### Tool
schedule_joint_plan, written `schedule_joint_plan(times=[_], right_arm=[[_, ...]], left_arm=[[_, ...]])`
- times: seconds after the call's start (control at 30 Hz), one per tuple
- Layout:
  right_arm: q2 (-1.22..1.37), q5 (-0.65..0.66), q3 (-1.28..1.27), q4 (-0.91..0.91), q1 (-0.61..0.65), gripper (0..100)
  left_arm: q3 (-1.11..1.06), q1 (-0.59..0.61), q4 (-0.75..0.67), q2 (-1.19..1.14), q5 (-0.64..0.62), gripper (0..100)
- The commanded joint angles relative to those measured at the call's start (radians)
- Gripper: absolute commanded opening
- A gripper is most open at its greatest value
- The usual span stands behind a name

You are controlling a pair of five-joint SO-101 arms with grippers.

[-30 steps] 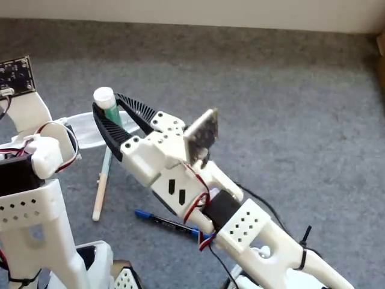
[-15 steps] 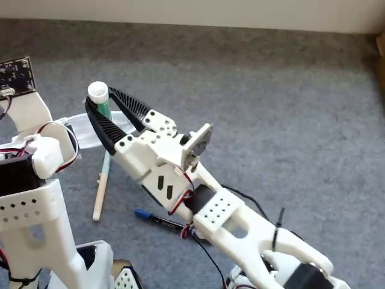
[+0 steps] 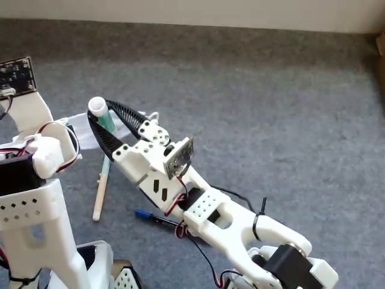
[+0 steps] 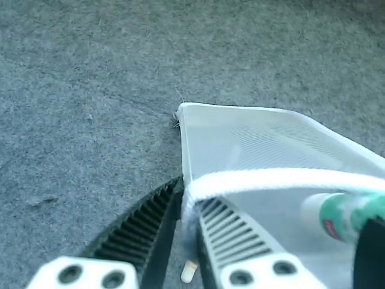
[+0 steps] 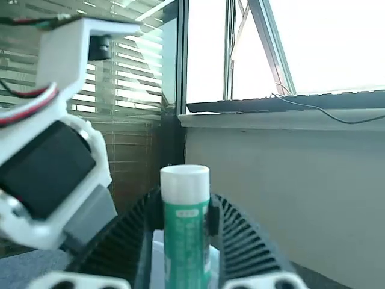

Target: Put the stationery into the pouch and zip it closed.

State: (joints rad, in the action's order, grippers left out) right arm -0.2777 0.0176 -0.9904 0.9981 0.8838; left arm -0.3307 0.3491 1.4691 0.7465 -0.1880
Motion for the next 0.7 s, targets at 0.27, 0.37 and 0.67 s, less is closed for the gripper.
schedule_joint_plan(times=[0.27,0.37,0.67], right_arm=[[-0.065,0.011,-0.054,-0.07,0.008,8.4],[-0.065,0.011,-0.054,-0.143,0.01,15.9],[-0.067,0.011,-0.054,-0.151,0.01,15.9]], left_arm=[[-0.001,-0.012,-0.006,0.008,-0.005,1],[-0.001,-0.012,-0.006,0.008,-0.005,1],[-0.016,-0.012,-0.008,0.008,-0.005,1]])
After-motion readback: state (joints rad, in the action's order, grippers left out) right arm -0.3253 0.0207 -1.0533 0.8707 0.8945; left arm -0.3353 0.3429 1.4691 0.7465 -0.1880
